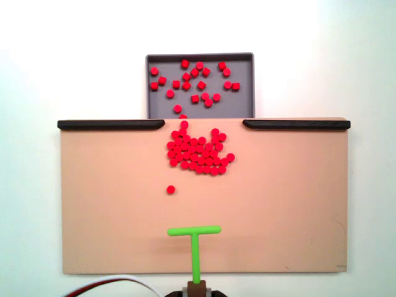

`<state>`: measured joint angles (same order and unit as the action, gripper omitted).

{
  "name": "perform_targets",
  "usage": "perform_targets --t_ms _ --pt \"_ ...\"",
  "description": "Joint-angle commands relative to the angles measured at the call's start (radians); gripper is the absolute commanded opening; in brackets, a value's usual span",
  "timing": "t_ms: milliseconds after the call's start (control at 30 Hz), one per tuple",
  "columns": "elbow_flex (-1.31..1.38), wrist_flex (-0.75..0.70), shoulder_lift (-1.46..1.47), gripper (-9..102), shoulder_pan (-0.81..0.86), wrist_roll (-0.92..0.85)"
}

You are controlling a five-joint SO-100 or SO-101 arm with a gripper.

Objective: Gather the bottom side granules

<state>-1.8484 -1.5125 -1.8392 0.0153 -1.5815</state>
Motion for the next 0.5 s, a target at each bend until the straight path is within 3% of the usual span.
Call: perform_targets --t_ms 0,467 --pt "0.028 0.006 0.005 0 -0.012 0.009" --pt "-0.08 0.158 0.049 0 -0.072 0.11"
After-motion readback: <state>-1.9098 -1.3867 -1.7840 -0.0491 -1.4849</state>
